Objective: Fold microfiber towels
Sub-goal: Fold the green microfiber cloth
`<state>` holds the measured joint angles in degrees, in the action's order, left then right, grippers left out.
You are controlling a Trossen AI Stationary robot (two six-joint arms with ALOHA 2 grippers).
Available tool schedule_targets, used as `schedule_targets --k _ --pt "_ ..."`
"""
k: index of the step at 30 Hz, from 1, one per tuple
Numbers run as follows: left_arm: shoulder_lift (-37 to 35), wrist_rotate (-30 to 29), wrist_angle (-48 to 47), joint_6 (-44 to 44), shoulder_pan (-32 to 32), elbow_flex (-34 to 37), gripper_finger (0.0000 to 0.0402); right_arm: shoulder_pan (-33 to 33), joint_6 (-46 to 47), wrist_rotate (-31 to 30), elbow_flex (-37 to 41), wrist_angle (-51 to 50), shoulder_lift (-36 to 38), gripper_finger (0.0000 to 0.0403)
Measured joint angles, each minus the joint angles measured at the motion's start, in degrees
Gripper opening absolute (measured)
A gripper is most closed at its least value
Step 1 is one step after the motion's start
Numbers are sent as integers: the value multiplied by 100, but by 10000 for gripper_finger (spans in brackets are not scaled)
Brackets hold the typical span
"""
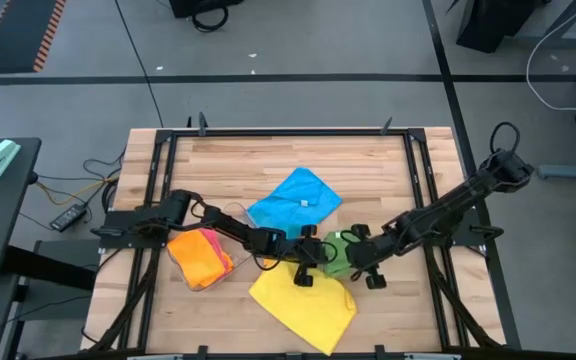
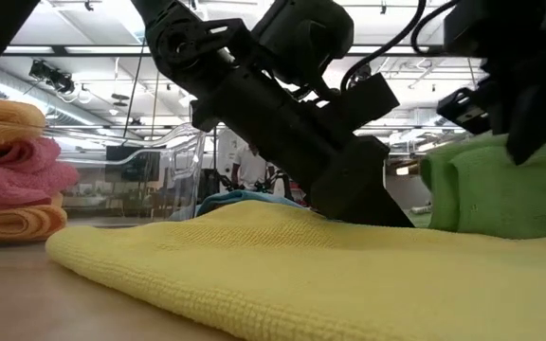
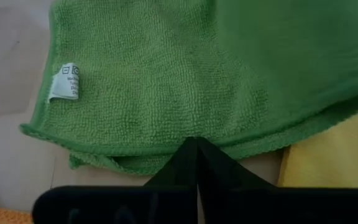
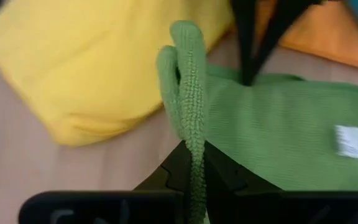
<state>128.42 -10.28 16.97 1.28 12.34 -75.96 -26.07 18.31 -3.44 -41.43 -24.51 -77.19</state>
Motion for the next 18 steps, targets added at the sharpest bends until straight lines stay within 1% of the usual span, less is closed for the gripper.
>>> schedule_targets --k 2,5,8,14,18 --pt "0 0 -9 -11 0 0 7 91 -60 -109 0 -174 0 37" --pt "0 -3 -10 -80 -2 -2 18 216 -139 -228 0 -452 7 37" --pt "0 -36 -4 -79 -1 -1 24 300 -271 -233 0 -510 7 37" --pt "0 -42 -6 -57 0 0 8 532 -411 -363 0 -615 9 37" --pt "0 -44 -6 -59 0 0 9 682 -618 -379 0 -615 9 37"
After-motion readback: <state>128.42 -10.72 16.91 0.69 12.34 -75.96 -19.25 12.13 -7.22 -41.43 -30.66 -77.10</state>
